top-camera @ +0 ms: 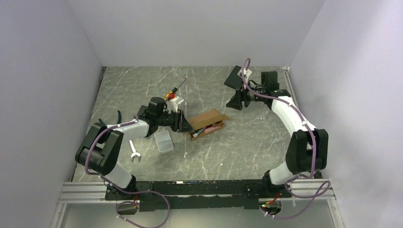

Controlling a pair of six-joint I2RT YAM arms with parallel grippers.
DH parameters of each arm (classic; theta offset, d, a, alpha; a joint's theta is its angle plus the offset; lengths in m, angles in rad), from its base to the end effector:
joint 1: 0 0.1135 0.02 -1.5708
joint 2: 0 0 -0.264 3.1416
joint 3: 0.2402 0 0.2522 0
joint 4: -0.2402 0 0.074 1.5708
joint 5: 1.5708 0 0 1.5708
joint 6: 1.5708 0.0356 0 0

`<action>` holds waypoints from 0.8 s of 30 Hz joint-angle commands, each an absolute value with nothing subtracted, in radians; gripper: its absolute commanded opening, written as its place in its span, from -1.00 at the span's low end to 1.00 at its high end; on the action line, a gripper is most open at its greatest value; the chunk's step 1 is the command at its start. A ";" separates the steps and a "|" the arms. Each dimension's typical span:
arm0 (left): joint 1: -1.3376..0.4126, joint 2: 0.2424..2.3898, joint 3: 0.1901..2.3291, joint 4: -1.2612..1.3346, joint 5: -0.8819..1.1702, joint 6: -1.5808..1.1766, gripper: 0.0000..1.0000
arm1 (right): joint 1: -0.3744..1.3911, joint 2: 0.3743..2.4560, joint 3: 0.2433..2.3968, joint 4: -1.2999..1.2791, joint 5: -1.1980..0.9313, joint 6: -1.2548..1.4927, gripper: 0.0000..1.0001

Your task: Fold the paper box

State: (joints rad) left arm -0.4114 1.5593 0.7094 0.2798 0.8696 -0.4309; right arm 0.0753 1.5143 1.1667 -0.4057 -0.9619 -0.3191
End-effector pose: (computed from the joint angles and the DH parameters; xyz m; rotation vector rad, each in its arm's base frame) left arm 0.2690 -0.1470 0.1807 0.5302 2.1764 -1.4056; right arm 0.3216 0.0535 0.2855 -0.8588 1.9258 0.9569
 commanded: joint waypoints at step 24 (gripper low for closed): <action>-0.448 1.354 0.664 0.269 0.682 -0.554 0.40 | 0.399 1.810 1.237 -0.514 -0.527 -0.361 -0.96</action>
State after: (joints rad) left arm -0.4465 1.4803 0.7006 0.2268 0.8005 -0.5201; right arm 0.4004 1.7897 1.1976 -0.4946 -0.6239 -0.3275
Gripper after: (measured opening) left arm 0.695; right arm 0.027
